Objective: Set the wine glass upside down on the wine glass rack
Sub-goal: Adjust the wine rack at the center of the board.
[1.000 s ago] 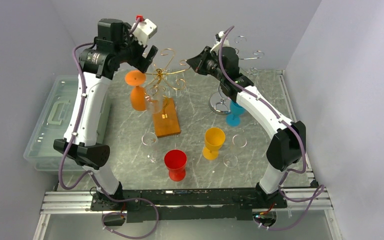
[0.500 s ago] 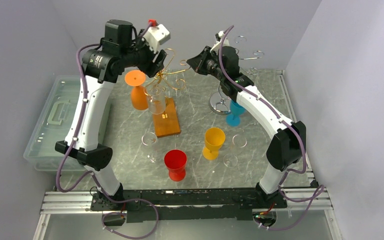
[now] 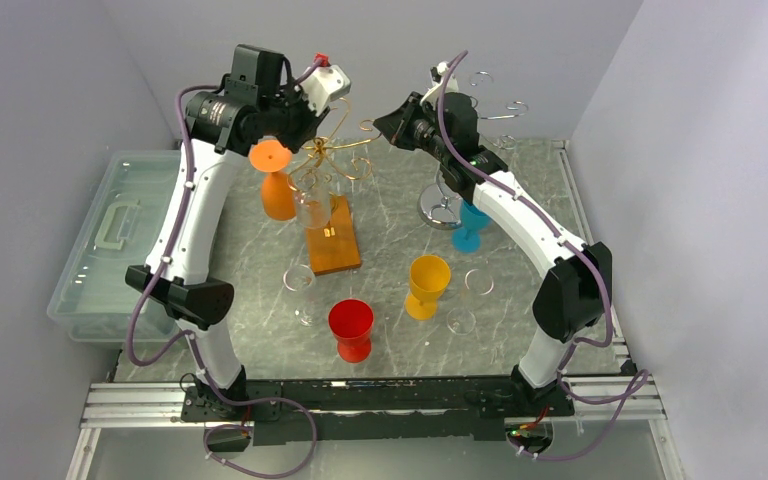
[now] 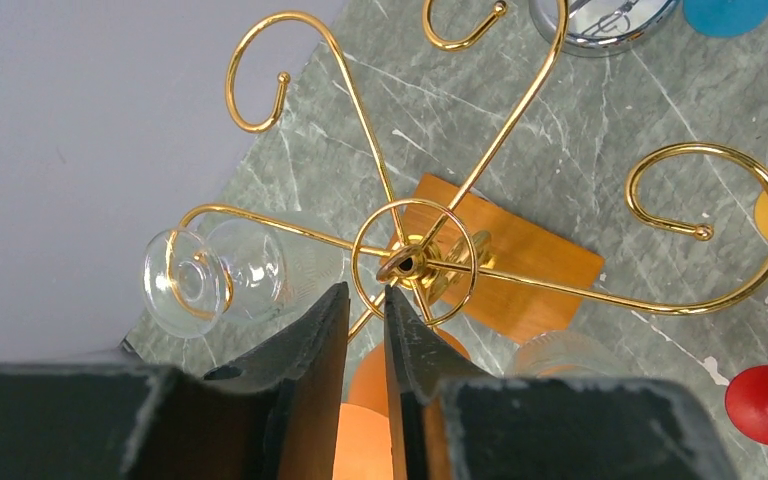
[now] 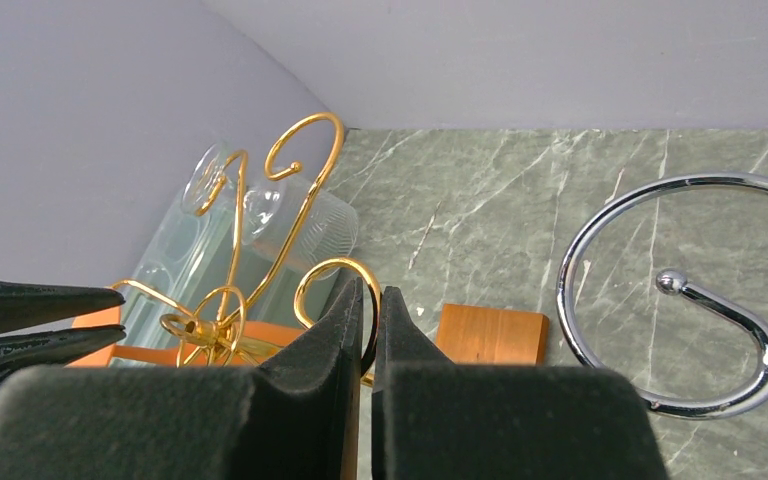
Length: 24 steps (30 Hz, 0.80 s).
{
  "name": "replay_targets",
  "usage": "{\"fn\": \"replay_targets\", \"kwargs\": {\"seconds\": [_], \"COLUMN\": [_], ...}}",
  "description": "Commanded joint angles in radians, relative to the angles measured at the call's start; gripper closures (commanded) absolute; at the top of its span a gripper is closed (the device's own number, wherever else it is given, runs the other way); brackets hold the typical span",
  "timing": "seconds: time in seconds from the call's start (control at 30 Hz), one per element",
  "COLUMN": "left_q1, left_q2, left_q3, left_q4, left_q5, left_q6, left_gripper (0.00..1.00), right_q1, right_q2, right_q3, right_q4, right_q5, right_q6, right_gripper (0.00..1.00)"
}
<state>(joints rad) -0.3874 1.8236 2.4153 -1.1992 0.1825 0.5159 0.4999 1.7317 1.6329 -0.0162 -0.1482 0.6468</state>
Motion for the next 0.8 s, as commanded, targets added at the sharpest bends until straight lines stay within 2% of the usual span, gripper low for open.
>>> {"fn": "replay_targets", "kwargs": {"seconds": [0.0, 0.23, 0.4, 0.77], "left_q1": [-0.001, -0.001, -0.001, 0.002], "left_q2": [-0.004, -0.016, -0.036, -0.036], "left_q3": [0.032, -0.002, -0.073, -0.132], "left_q4": [-0.027, -0.053, -0.018, 0.164], "left_q5": [0.038, 0.1, 0.079, -0.041], "left_q6": [0.023, 0.064, 0.092, 0.069], "left_gripper": [0.74, 0.65, 0.6, 0.68], "right_q1": [0.009, 0.008, 0.008, 0.009], "right_q2": [-0.009, -0.016, -0.019, -0.048], "right_q3": [-0.02, -0.03, -0.033, -0.075], "right_q4": [-0.062, -0.062, -0.061, -0.044], "right_q5": [-0.042, -0.04, -0.04, -0.042], "right_q6": [-0.058, -0.061, -0.059, -0.053], "right_gripper": [1.0, 1.0, 1.0, 1.0]}}
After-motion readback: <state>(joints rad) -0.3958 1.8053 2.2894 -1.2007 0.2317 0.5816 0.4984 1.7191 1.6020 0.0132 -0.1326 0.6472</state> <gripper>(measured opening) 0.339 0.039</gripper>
